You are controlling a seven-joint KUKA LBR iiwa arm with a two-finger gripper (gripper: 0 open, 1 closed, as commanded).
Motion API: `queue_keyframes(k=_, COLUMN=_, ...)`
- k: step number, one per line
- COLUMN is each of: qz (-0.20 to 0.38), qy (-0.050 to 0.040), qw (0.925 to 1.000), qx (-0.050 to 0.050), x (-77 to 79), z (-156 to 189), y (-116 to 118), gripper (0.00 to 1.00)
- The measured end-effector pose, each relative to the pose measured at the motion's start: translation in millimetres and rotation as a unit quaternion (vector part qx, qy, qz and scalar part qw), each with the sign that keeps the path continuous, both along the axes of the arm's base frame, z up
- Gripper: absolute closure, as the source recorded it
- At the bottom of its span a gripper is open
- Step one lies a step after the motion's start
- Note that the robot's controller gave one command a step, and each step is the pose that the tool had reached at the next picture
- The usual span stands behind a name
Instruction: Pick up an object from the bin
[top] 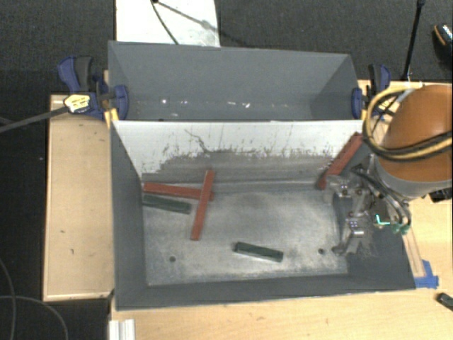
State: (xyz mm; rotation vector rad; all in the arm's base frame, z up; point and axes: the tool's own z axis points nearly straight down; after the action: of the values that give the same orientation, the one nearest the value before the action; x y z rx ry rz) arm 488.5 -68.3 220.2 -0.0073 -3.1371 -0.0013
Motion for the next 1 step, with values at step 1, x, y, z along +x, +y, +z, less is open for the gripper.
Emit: queue_keyframes(k=1, qz=0.217, qy=-0.0038, qw=0.9762, qx=0.001, x=0.4, z=-142.5, y=48.9, gripper=0.00)
